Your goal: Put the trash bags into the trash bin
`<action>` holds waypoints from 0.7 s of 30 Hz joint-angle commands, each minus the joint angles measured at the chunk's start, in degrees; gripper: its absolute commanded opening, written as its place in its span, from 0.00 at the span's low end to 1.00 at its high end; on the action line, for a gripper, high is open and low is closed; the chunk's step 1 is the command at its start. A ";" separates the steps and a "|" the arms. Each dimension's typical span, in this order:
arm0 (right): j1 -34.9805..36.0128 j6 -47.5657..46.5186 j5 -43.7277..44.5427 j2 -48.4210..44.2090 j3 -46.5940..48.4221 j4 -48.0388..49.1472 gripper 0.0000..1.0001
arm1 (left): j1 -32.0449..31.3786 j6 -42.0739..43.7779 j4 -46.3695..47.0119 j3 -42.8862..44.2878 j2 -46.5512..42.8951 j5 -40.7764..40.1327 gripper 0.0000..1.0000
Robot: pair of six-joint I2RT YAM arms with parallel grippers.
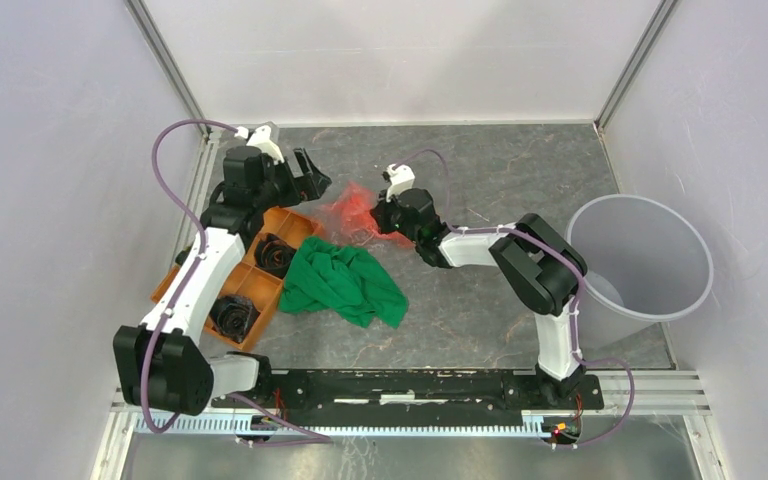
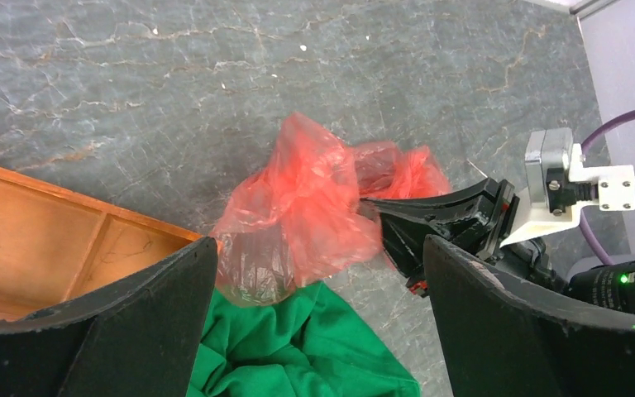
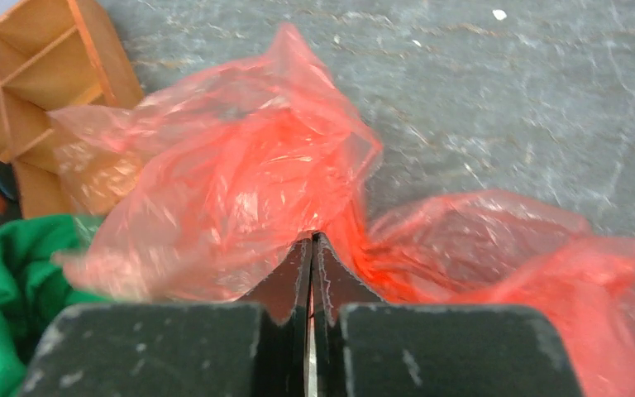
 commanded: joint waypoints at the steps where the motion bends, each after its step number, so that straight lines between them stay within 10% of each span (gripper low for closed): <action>1: -1.47 1.04 -4.98 -5.65 -5.01 4.58 0.00 | 0.25 -2.46 1.77 0.44 1.58 2.93 1.00; 21: -5.19 -20.75 -4.83 -26.39 -14.24 -14.69 0.00 | 0.18 -3.90 -2.51 4.80 15.73 19.26 1.00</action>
